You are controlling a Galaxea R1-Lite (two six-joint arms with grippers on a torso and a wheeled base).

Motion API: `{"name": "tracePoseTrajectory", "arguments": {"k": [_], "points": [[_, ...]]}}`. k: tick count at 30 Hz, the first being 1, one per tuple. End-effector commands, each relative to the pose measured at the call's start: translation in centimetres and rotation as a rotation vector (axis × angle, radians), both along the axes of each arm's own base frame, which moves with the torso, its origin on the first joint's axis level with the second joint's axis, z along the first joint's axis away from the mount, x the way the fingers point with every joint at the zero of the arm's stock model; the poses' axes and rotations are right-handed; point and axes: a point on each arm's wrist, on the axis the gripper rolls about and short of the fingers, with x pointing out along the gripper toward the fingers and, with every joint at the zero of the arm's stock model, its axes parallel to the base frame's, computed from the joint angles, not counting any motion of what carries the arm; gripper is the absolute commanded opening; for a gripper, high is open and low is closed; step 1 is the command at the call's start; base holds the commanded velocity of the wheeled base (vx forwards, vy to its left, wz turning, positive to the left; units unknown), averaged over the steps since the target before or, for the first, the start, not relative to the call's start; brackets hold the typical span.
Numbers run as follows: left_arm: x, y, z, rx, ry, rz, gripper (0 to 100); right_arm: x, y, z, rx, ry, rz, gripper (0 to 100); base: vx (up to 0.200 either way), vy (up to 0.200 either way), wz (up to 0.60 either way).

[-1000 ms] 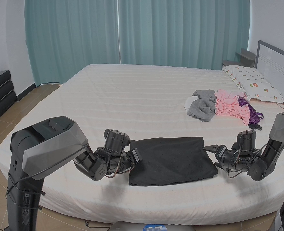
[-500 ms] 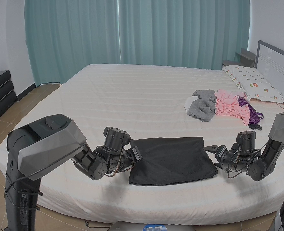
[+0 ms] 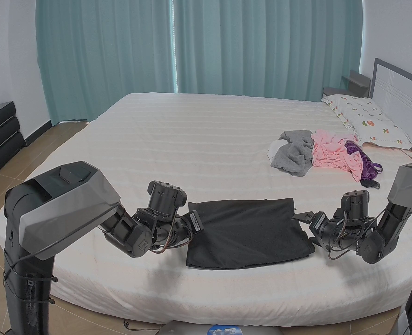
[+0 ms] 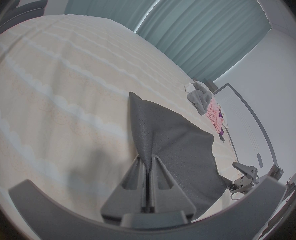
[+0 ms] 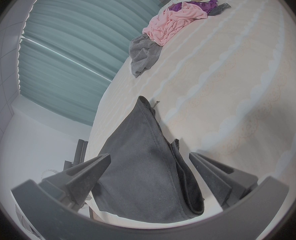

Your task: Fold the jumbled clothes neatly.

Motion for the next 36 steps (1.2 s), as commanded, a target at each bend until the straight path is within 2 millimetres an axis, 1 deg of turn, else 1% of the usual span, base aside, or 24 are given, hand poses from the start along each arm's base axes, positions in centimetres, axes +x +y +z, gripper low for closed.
{"name": "tracePoseTrajectory", "arguments": {"k": [1, 13, 19, 20, 22, 23, 31, 34, 36], "points": [[0.1, 0.0, 0.3, -0.002, -0.007, 0.005, 0, 0.0, 0.0, 0.0, -0.001, 0.001, 0.001, 100, 0.0, 0.2, 0.0], [0.0, 0.5, 2.6, -0.018, -0.055, 0.032, 0, 0.0, 0.0, -0.1, -0.003, 0.0, -0.003, 100, 0.0, 0.2, 0.0], [0.3, 0.9, 2.5, -0.015, -0.055, 0.043, 0, 0.2, 0.0, 0.0, -0.003, -0.005, -0.004, 100, 0.0, 0.2, 0.0], [0.5, 1.3, 2.5, -0.013, -0.054, 0.055, 0, 0.2, 0.0, -0.2, -0.004, 0.001, -0.004, 100, 0.0, 0.2, 0.0], [0.5, 1.4, 2.4, -0.011, -0.052, 0.056, 0, 0.2, 0.0, -0.2, -0.003, 0.0, -0.004, 100, 0.0, 0.2, 0.0], [0.7, 1.9, 2.3, -0.009, -0.048, 0.067, 0, 0.3, -0.1, -0.1, -0.003, -0.009, -0.007, 100, 0.0, 0.2, 0.0], [1.2, 3.2, 1.9, 0.001, -0.037, 0.098, 0, 0.3, 0.0, -0.2, -0.002, -0.016, -0.002, 100, 0.0, 0.2, 0.0], [1.2, 3.4, 1.9, 0.001, -0.037, 0.101, 0, 0.7, 0.3, 0.0, 0.001, -0.028, 0.003, 100, 0.0, 0.2, 0.0], [1.2, 3.4, 1.9, 0.0, -0.037, 0.101, 0, 0.7, 0.7, -0.3, 0.0, -0.022, 0.013, 100, 0.0, 0.2, 0.0]]}}
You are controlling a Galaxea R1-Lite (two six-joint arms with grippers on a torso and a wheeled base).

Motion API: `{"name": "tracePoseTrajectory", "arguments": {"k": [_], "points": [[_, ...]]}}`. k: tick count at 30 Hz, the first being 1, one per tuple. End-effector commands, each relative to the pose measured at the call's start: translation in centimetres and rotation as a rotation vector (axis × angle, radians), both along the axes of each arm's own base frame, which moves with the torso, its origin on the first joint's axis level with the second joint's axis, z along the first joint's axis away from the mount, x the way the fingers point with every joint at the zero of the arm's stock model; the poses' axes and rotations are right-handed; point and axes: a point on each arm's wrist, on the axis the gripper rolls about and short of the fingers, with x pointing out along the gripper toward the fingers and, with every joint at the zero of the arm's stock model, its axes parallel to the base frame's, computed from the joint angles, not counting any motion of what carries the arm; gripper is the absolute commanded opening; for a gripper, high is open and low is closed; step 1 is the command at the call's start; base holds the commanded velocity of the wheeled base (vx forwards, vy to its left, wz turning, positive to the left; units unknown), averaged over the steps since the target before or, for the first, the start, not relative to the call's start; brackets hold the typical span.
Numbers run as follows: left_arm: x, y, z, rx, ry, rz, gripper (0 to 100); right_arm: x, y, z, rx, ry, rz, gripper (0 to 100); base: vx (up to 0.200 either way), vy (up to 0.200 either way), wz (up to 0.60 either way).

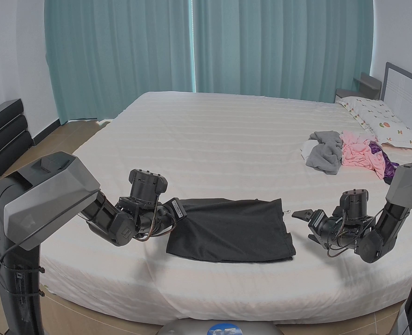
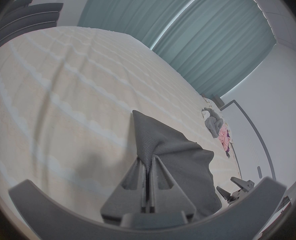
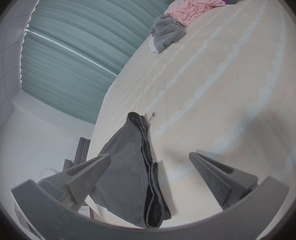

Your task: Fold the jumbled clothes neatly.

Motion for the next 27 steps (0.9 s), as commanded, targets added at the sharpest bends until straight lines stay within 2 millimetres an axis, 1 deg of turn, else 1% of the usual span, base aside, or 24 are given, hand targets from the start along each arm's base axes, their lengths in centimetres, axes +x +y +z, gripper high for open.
{"name": "tracePoseTrajectory", "arguments": {"k": [1, 5, 10, 13, 18, 20, 27], "points": [[0.1, 0.3, -0.1, -0.001, 0.001, 0.006, 0, 0.1, 0.5, -0.4, 0.0, 0.007, 0.013, 100, 0.0, 0.2, 0.0], [0.1, 0.2, -0.1, -0.002, 0.003, -0.001, 0, 0.1, 1.0, -0.6, -0.002, 0.008, 0.023, 100, 0.0, 0.2, 0.0], [0.3, 0.3, -0.4, -0.001, 0.006, 0.001, 0, 0.0, 2.2, -0.4, -0.011, -0.002, 0.046, 100, 0.0, 0.2, 0.0], [0.3, 0.3, -0.5, -0.001, 0.008, 0.0, 0, 0.4, 2.7, -0.3, -0.016, -0.016, 0.047, 100, 0.0, 0.2, 0.0], [0.3, 0.1, -0.5, -0.005, 0.005, -0.003, 0, 0.9, 3.4, -1.3, -0.03, -0.007, 0.046, 100, 0.0, 0.2, 0.0], [0.1, -0.1, -0.4, -0.005, 0.005, -0.009, 0, 1.0, 3.5, -1.6, -0.034, -0.003, 0.045, 100, 0.0, 0.0, 0.0], [0.1, -0.3, -0.4, -0.013, 0.003, -0.01, 0, 1.1, 3.6, -1.4, -0.032, -0.013, 0.045, 100, 0.0, 0.0, 0.0]]}}
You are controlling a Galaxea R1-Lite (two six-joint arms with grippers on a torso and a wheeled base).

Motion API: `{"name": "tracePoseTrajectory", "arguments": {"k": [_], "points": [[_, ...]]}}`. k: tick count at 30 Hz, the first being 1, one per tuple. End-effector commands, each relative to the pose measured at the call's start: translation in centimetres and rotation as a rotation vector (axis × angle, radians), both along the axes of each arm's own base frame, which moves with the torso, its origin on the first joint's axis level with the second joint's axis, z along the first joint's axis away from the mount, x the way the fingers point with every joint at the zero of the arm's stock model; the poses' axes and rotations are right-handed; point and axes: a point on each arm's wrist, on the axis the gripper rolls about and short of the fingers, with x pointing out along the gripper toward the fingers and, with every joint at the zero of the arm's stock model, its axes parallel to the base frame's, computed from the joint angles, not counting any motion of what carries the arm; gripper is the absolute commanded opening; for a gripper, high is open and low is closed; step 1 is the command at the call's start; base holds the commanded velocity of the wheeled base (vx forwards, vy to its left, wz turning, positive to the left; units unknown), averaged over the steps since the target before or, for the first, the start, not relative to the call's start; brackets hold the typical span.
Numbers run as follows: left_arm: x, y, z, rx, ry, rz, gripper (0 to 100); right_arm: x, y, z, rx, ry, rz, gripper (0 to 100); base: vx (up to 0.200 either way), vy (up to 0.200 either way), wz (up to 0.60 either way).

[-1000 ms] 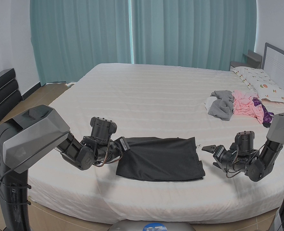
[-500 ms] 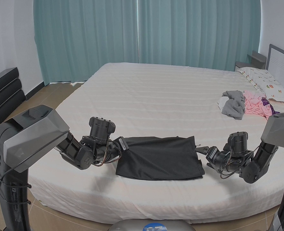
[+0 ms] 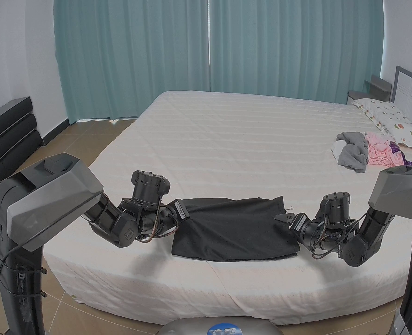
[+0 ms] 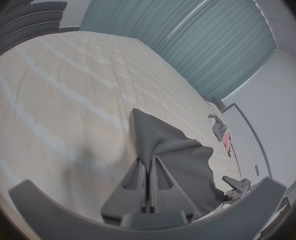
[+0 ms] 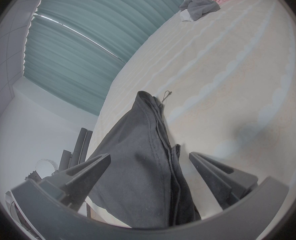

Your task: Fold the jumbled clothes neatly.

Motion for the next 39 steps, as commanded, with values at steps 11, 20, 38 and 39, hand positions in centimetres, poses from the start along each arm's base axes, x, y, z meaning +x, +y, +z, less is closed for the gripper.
{"name": "tracePoseTrajectory", "arguments": {"k": [11, 20, 38, 39], "points": [[-0.3, 0.1, -0.5, 0.005, 0.02, 0.004, 0, -0.1, 0.5, -0.3, -0.002, 0.007, 0.014, 100, 0.0, 0.0, 0.0], [-0.4, 0.2, -0.4, 0.012, 0.018, 0.011, 100, -0.3, 0.4, -0.1, 0.0, 0.005, 0.012, 100, 0.0, 0.0, 0.0], [-3.7, 3.5, 4.6, -0.056, -0.007, 0.091, 100, -2.2, -2.0, 3.6, 0.0, -0.064, -0.06, 100, 0.0, 0.0, 0.0], [-4.1, 4.1, 5.8, -0.077, -0.022, 0.11, 100, -2.9, -2.4, 4.6, 0.004, -0.087, -0.07, 100, 0.0, 0.0, 0.0]]}}
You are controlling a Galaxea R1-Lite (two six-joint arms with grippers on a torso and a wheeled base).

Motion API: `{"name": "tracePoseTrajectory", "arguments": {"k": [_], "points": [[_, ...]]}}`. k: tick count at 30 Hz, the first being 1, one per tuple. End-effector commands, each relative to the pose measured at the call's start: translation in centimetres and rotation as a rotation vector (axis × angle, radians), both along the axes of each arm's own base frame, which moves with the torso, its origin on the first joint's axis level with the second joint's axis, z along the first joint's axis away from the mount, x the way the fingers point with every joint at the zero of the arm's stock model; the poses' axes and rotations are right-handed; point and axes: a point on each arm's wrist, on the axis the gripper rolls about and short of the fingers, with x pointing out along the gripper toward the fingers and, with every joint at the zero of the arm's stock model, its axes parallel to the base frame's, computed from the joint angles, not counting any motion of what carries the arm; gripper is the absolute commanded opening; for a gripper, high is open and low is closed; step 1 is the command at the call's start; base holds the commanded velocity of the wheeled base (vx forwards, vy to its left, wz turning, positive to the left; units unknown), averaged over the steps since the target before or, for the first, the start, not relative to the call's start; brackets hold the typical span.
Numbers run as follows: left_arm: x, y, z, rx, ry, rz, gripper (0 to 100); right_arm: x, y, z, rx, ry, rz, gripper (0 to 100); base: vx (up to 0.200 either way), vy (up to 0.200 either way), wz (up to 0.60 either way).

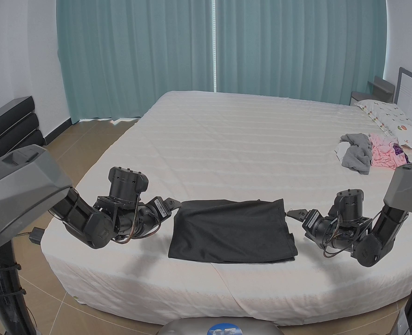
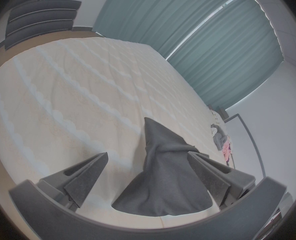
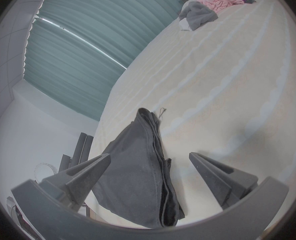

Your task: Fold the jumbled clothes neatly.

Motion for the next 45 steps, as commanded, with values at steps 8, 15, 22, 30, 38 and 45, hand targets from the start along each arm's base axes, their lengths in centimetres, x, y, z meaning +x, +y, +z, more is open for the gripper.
{"name": "tracePoseTrajectory", "arguments": {"k": [8, 15, 22, 30, 38, 45], "points": [[-5.1, 3.7, 7.9, -0.079, -0.162, 0.08, 100, -5.2, -3.1, 6.3, 0.005, -0.16, -0.09, 100, 0.0, 0.0, 0.0], [-12.6, 6.7, 14.4, -0.155, -0.375, 0.09, 100, -11.1, -6.2, 10.8, -0.097, -0.387, -0.127, 100, 0.0, 0.0, 0.0], [-18.2, 8.8, 17.5, -0.126, -0.552, 0.107, 100, -16.1, -7.3, 13.1, -0.232, -0.572, -0.117, 100, 0.0, 0.0, 0.0], [-25.8, 11.7, 17.1, 0.033, -0.759, 0.147, 100, -22.7, -8.0, 14.0, -0.425, -0.769, -0.076, 100, 0.0, 0.0, 0.0], [-32.3, 14.4, 14.3, 0.366, -0.926, 0.267, 100, -28.6, -8.3, 12.3, -0.711, -0.814, 0.023, 100, 0.0, 0.0, 0.0], [-37.9, 16.6, 11.4, 0.619, -0.993, 0.385, 100, -33.8, -8.7, 10.7, -0.82, -0.798, 0.06, 100, 0.0, 0.0, 0.0]]}}
